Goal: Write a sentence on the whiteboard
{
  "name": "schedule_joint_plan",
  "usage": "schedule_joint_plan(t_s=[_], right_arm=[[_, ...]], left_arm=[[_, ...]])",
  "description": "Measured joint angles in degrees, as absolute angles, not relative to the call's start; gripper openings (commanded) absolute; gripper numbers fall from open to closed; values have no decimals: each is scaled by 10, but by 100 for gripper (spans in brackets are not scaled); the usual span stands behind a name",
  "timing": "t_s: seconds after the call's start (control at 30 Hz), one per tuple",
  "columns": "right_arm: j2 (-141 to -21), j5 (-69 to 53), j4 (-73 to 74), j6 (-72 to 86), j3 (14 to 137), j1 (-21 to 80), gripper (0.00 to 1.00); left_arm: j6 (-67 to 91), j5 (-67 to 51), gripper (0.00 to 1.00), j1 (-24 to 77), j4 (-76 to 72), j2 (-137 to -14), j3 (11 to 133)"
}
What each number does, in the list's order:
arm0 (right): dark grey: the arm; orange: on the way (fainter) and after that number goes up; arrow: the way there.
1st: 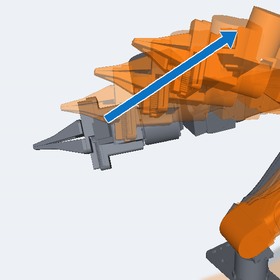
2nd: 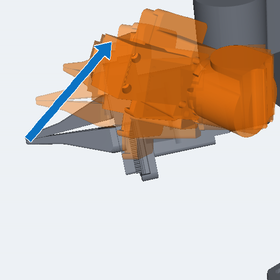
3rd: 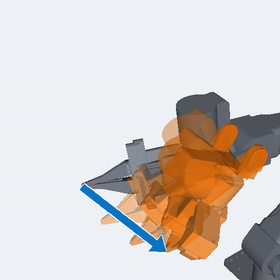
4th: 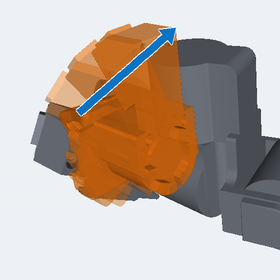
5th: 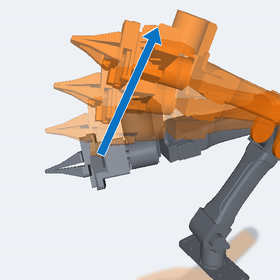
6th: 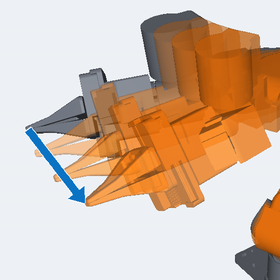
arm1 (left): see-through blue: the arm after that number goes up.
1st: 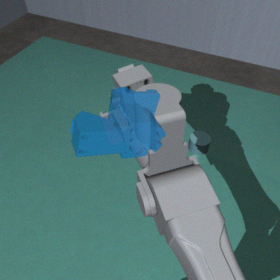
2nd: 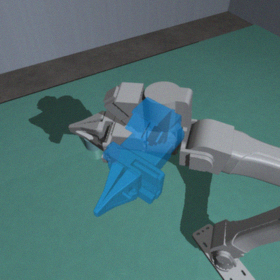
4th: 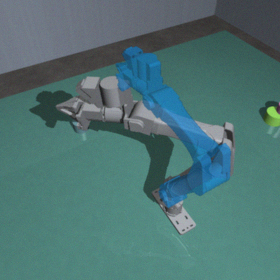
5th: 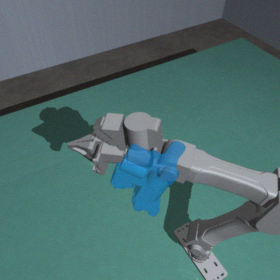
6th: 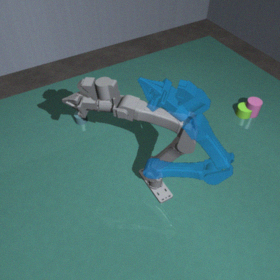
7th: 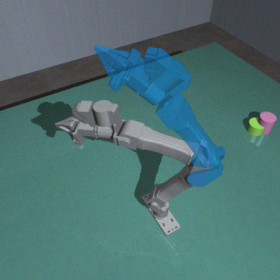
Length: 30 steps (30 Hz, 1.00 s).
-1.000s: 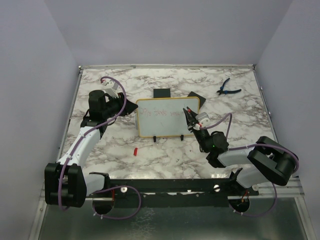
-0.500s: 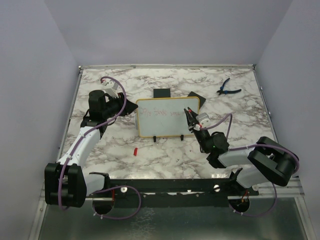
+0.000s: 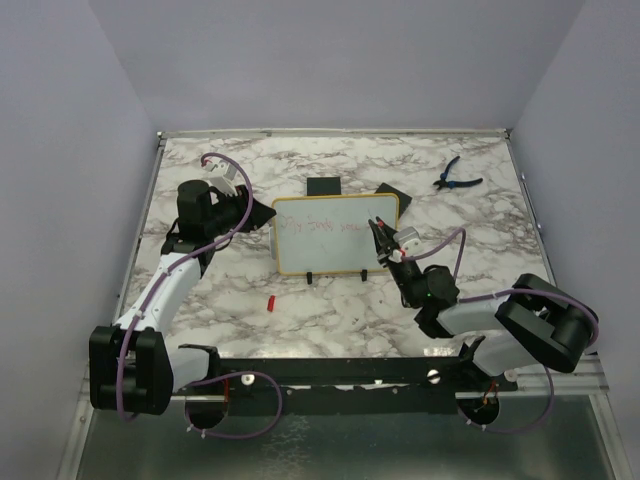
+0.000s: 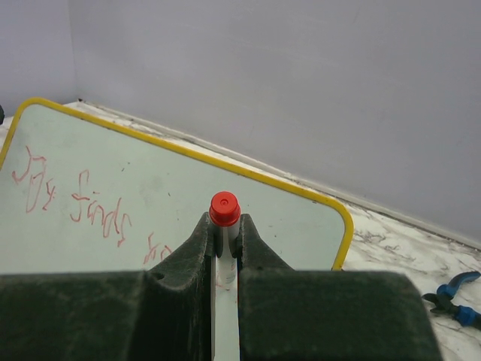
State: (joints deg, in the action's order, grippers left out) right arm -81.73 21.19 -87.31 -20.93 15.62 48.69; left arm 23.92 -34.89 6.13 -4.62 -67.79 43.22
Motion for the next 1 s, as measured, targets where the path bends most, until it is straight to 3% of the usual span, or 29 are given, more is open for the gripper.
schedule_joint_plan(t_s=[0.7,1.0], right_arm=[[-808,211,-870,-196,147,487,1],[-721,196,-851,-191,142,490,1]], left_arm=[[239,-349,23,61,-46,-678,432],[239,-349,23,61,-46,-678,432]])
